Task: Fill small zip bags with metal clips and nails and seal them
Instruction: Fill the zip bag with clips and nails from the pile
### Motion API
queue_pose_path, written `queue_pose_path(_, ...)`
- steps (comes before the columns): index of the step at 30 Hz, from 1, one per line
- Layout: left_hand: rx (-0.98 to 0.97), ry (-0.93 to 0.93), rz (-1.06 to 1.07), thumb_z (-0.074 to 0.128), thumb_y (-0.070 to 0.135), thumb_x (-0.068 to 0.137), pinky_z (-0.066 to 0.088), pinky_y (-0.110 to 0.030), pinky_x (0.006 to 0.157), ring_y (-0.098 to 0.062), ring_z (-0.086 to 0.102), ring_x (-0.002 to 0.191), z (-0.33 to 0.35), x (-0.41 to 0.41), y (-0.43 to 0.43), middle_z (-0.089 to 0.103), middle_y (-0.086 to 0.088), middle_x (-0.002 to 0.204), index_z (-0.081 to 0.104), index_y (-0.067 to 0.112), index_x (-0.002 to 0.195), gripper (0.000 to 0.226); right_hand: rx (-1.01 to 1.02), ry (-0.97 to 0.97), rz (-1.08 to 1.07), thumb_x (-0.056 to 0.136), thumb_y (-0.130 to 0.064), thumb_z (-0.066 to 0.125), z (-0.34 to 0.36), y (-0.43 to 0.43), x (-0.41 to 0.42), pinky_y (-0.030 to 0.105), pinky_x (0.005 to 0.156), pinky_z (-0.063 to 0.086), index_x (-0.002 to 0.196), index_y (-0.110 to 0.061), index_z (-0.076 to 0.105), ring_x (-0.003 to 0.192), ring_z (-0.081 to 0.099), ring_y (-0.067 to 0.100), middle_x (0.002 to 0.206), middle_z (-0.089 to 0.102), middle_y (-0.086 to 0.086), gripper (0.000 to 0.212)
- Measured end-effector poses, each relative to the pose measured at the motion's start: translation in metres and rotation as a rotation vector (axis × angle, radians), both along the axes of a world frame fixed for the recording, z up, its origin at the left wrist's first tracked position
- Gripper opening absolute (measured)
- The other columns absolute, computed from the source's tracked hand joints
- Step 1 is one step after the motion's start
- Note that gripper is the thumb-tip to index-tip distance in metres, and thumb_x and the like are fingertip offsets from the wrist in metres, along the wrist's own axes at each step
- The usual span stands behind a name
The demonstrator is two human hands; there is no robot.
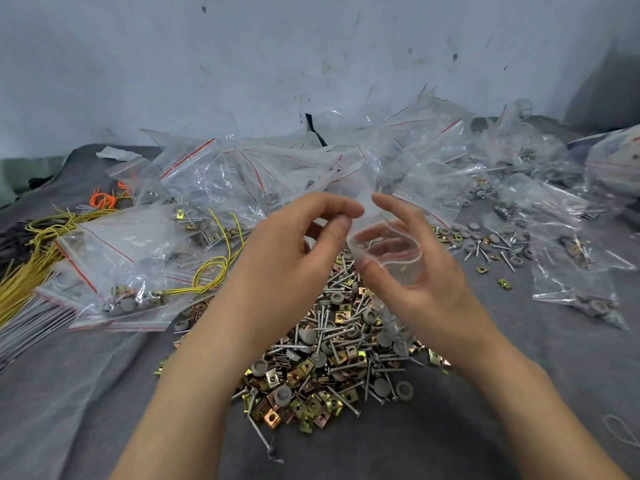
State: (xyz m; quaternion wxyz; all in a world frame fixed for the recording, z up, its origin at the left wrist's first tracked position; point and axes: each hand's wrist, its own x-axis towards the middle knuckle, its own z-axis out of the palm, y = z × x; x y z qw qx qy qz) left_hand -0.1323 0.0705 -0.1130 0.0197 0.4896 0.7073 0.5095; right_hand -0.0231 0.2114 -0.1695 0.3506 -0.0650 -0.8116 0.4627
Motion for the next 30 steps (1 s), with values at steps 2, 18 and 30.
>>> queue_pose_path(2, 0.011, -0.022, 0.041, 0.057, 0.026, 0.099, 0.05, -0.02, 0.065, -0.008, 0.065, 0.082, -0.001, -0.005, -0.002, 0.069, 0.017, 0.093, 0.068, 0.035, 0.105, 0.015, -0.026, 0.015, -0.009, 0.089, -0.037, 0.07, 0.002, 0.002, 0.002, 0.009, 0.084, 0.047, 0.142, -0.039, 0.044, 0.107, 0.064, 0.004, 0.112, 0.067, -0.016, 0.058)
queue_pose_path(18, -0.729, 0.206, 0.303, 0.046, 0.043, 0.1, 0.046, -0.04, 0.097, -0.019, 0.057, 0.113, -0.049, -0.037, -0.012, 0.063, 0.004, 0.121, 0.056, 0.029, 0.127, 0.032, -0.139, 0.096, -0.069, 0.091, -0.028, 0.071, 0.01, 0.016, 0.011, 0.009, 0.084, 0.047, 0.138, -0.038, 0.049, 0.107, 0.063, 0.001, 0.111, 0.069, -0.012, 0.053)
queue_pose_path(30, -0.794, 0.202, 0.459, 0.046, 0.048, 0.099, 0.033, -0.045, 0.107, -0.027, 0.038, 0.131, -0.059, -0.042, -0.016, 0.043, -0.001, 0.141, 0.049, 0.032, 0.133, 0.038, -0.088, 0.07, -0.107, 0.092, -0.034, 0.07, 0.009, 0.026, 0.015, 0.008, 0.086, 0.045, 0.138, -0.042, 0.045, 0.111, 0.062, 0.001, 0.112, 0.068, -0.015, 0.053)
